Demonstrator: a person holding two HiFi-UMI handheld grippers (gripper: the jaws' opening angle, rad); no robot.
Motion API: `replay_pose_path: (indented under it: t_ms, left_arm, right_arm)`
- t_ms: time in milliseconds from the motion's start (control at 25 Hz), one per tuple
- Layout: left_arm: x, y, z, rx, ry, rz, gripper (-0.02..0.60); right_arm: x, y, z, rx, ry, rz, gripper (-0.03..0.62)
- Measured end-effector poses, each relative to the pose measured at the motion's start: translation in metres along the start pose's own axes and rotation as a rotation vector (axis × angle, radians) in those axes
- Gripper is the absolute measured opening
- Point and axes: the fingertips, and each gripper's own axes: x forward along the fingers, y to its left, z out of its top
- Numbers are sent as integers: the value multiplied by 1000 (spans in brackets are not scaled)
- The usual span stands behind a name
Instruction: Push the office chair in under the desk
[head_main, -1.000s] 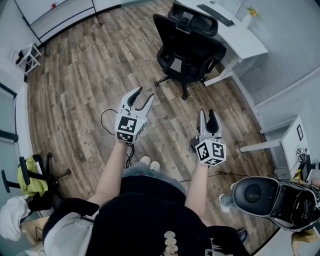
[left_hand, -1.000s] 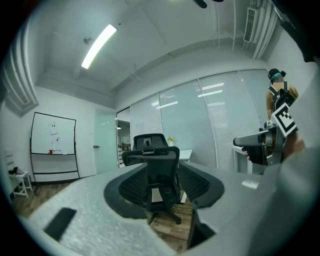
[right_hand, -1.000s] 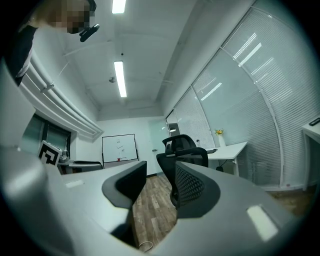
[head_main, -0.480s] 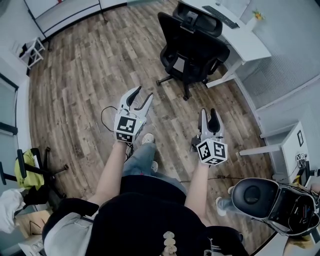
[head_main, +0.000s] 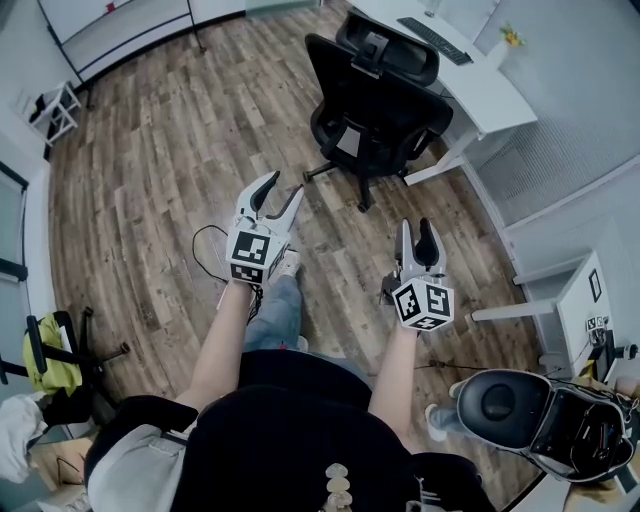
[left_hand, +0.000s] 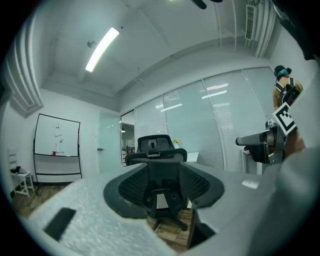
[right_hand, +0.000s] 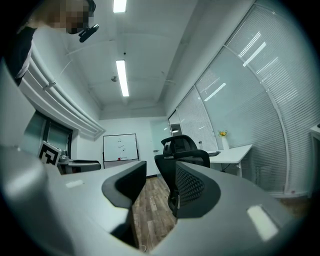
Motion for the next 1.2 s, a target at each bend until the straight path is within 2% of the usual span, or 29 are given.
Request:
replay_pose_path:
  t_ms: [320, 720, 1200]
  left_arm:
    - [66, 37, -16, -9, 25, -10, 190]
    - [180, 108, -32, -3, 69, -47, 192]
    - [333, 170, -4, 25, 26, -145, 192]
  right_arm:
    - [72, -19, -14, 0, 24, -3, 172]
    - [202, -49, -27, 24, 42, -29, 172]
    - [337, -91, 3, -7, 0, -103, 172]
